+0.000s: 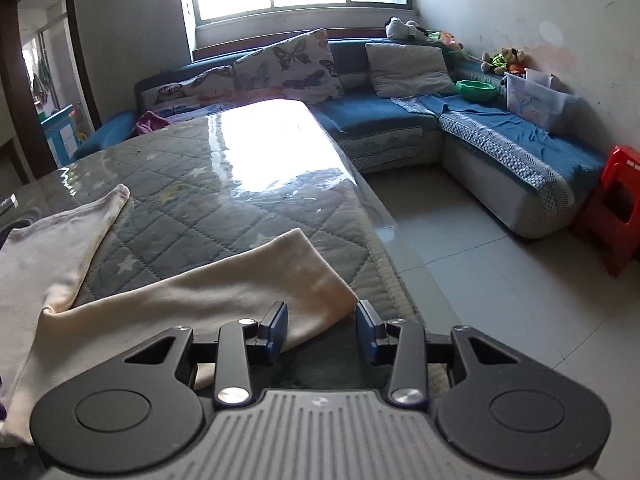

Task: Fold clothes
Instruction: 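Grasp the sweatshirt side edge with the right tool and lift it, then fold the lifted side over the body with the right tool and release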

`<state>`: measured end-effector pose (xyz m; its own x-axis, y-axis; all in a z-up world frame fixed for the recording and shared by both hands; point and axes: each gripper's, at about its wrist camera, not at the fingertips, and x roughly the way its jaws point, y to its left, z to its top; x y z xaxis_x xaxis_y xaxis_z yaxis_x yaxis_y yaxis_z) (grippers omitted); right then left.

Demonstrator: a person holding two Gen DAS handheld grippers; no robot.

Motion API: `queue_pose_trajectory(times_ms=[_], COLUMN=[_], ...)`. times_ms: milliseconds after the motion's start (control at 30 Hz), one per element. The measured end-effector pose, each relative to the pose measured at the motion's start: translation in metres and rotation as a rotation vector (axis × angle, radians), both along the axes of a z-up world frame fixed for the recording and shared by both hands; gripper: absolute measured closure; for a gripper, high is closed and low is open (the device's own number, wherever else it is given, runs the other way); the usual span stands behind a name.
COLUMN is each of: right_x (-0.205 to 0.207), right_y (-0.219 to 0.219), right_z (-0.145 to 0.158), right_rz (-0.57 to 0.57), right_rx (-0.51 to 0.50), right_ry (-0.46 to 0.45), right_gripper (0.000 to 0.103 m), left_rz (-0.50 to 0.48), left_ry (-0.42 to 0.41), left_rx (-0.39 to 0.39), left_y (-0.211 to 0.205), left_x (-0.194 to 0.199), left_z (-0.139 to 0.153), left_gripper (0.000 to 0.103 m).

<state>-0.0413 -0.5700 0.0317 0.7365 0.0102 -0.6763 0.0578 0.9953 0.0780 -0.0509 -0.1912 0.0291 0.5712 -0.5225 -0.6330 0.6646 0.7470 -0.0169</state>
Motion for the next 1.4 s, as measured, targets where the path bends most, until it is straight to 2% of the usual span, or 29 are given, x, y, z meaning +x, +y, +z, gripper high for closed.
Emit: queue_pose_trajectory(times_ms=[100, 167, 267, 533, 733, 933, 1133, 1267, 1400], right_x=[0.0, 0.0, -0.002, -0.019, -0.029, -0.035, -0.041, -0.045, -0.047], right_y=[0.001, 0.0, -0.003, -0.011, -0.005, -0.002, -0.004, -0.003, 0.008], right_z=[-0.001, 0.0, 0.003, 0.035, 0.061, 0.071, 0.07, 0.073, 0.088], right_rz=[-0.008, -0.016, -0.03, -0.034, 0.006, 0.008, -0.012, -0.013, 0.033], right_rx=[-0.001, 0.007, 0.042, 0.126, 0.117, 0.106, 0.118, 0.118, 0.106], right_ry=[-0.009, -0.016, -0.033, -0.139, -0.198, -0.224, -0.225, -0.235, -0.27], right_gripper=[0.076, 0.092, 0.096, 0.097, 0.097, 0.097, 0.097, 0.097, 0.097], left_rz=[0.016, 0.024, 0.032, 0.018, 0.013, 0.049, 0.05, 0.051, 0.085], left_ry=[-0.01, -0.016, -0.019, -0.027, -0.011, 0.01, 0.069, 0.064, 0.043], left_rx=[-0.007, -0.01, -0.016, -0.033, -0.069, -0.104, -0.133, -0.154, -0.177], left_y=[-0.002, -0.004, -0.008, -0.024, -0.035, -0.039, -0.044, -0.036, -0.01], left_x=[0.005, 0.009, 0.015, 0.027, 0.037, 0.05, 0.063, 0.058, 0.046], left_z=[0.004, 0.005, 0.006, 0.005, 0.0, -0.002, -0.013, -0.006, 0.006], left_gripper=[0.074, 0.073, 0.073, 0.069, 0.067, 0.064, 0.062, 0.061, 0.06])
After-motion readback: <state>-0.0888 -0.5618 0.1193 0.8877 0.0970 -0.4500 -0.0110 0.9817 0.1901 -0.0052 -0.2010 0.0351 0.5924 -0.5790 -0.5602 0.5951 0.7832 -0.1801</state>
